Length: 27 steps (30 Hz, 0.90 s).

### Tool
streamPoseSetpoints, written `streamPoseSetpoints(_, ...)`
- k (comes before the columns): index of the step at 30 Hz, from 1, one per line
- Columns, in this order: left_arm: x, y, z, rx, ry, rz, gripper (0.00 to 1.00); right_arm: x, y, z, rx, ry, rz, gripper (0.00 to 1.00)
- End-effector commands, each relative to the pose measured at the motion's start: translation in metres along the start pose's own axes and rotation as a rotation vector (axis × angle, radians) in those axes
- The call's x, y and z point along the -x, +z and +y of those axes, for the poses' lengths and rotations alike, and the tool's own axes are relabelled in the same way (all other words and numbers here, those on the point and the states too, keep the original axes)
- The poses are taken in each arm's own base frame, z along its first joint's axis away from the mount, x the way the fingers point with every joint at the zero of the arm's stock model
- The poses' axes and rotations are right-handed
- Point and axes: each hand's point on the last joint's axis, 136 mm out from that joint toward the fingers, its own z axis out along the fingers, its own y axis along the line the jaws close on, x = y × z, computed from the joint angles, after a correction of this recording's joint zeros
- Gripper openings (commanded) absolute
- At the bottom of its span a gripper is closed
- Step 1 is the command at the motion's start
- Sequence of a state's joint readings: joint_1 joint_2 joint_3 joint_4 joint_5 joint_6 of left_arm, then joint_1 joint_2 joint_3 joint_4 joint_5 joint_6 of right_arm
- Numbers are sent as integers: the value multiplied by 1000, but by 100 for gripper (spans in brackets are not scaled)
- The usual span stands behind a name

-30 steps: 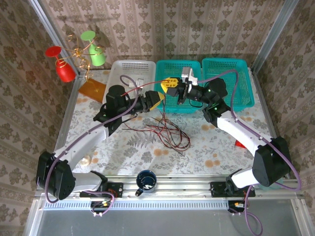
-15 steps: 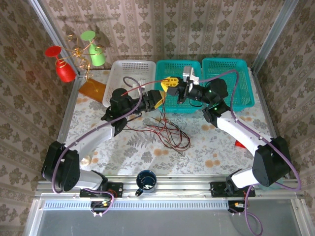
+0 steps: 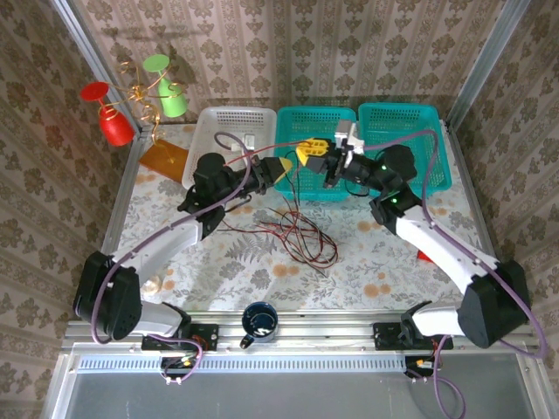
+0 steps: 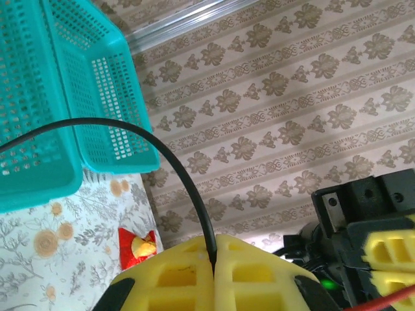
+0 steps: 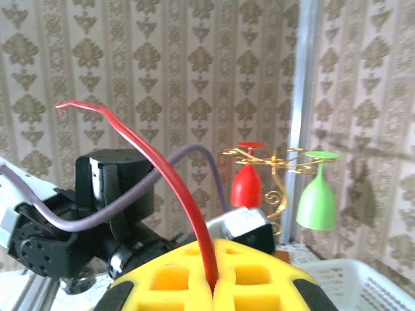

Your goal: Untangle the cables

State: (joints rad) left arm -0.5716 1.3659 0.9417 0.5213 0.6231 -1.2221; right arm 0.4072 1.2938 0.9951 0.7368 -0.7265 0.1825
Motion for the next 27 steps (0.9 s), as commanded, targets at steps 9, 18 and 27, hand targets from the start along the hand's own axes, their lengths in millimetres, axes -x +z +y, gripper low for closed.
streamPoseSetpoints(9,51,-57,-62,199,406,-166,0,26,-106,-59,-681,-51,21,0)
streamPoseSetpoints(18,74,-110,-58,471,662,-266,0,20,-211,-116,-1223,-17,70,0)
streamPoseSetpoints(27,86,-146,-60,587,720,-347,0,16,-264,-140,-1417,26,100,0)
